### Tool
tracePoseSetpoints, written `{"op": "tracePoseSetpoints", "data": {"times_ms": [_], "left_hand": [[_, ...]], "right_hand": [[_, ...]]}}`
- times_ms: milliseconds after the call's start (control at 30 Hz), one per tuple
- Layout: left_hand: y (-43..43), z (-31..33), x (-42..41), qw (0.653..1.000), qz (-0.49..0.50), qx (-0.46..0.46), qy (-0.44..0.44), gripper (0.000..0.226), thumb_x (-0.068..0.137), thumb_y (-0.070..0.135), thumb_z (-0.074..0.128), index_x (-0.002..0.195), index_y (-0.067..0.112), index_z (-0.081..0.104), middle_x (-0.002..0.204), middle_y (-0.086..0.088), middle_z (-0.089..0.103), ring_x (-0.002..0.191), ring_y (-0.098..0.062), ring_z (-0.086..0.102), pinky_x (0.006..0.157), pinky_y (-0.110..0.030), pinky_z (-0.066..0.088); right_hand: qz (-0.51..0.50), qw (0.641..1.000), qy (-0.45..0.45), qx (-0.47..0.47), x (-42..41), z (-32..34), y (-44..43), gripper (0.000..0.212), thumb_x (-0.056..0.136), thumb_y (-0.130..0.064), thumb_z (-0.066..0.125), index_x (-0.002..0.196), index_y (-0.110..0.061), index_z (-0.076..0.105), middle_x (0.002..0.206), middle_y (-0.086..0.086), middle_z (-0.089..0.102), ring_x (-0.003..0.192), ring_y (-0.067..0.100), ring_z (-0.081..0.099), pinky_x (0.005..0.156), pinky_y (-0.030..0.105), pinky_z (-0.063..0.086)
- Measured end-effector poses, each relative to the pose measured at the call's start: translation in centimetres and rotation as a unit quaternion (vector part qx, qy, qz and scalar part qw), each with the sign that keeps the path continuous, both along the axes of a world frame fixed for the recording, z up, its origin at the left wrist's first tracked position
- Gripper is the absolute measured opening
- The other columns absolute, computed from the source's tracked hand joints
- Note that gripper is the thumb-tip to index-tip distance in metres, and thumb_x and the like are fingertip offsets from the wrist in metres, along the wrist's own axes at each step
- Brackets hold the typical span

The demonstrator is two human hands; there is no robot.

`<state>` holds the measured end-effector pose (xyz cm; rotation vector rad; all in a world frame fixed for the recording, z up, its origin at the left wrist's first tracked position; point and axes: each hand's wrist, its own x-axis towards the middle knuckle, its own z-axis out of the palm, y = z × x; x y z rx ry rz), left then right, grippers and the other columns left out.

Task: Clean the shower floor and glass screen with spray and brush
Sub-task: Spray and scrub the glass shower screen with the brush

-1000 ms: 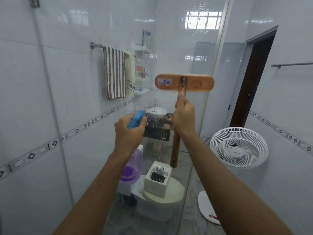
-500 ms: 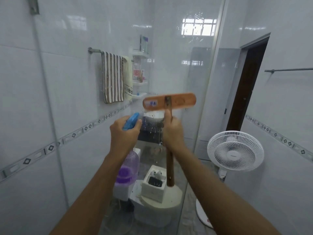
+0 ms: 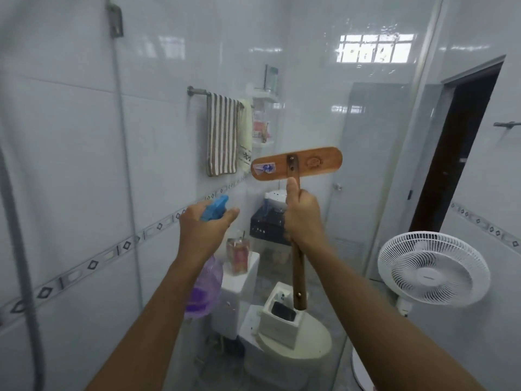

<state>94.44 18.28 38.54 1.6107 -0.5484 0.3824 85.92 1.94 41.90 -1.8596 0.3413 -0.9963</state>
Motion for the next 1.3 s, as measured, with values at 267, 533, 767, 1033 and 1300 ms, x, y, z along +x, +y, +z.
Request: {"op": "tracePoseSetpoints", "data": {"times_ms": [267,533,767,1033,1300], "left_hand": [[1.2,-0.1,1.3,0.999,-0.001,-0.032,0.021,0.034,0.081,0.039,0.080,0.089,0.007,0.071,0.074,-0.007,0.069,0.058,-0.015,0.066,0.054,-0.014,0.051],[1.5,0.4,1.8,1.000,0.012,-0.022,-0.018,0.034,0.081,0.042,0.079,0.087,0.009,0.072,0.071,-0.008,0.067,0.060,-0.024,0.066,0.060,-0.030,0.059],[1.7,0.5,2.4,0.999,0.000,0.032,-0.004,0.033,0.082,0.042,0.078,0.094,0.013,0.069,0.078,-0.006,0.069,0.062,-0.020,0.066,0.059,-0.025,0.057],[3.1,-1.9,2.9,0.998,0.043,0.001,-0.048,0.025,0.085,0.039,0.077,0.088,0.015,0.070,0.076,-0.004,0.070,0.065,-0.022,0.069,0.063,-0.043,0.062],[3.2,-2.8,3.2,0.998,0.043,-0.015,-0.043,0.022,0.085,0.034,0.077,0.084,0.014,0.069,0.071,-0.006,0.066,0.066,-0.029,0.066,0.063,-0.051,0.060]], "right_hand": [[-0.003,0.999,-0.039,-0.021,3.2,4.2,0.8,0.051,0.106,-0.051,0.033,0.067,-0.021,0.044,0.050,-0.011,0.040,0.046,0.009,0.040,0.047,0.028,0.035],[0.004,0.999,-0.030,-0.024,4.2,3.5,1.2,0.053,0.105,-0.053,0.032,0.070,-0.016,0.045,0.055,-0.004,0.040,0.046,0.010,0.039,0.046,0.029,0.035],[0.021,0.998,-0.032,-0.043,6.1,7.0,2.7,0.054,0.106,-0.053,0.030,0.083,-0.011,0.055,0.062,0.003,0.045,0.049,0.012,0.044,0.041,0.025,0.040],[0.047,0.998,0.042,0.024,5.5,-10.8,4.8,0.048,0.104,-0.053,0.034,0.105,-0.015,0.063,0.096,0.007,0.069,0.091,0.023,0.068,0.083,0.040,0.057],[0.058,0.996,0.030,0.058,7.0,-10.2,6.0,0.050,0.104,-0.055,0.036,0.093,-0.014,0.062,0.078,0.005,0.064,0.068,0.018,0.062,0.062,0.035,0.050]]}}
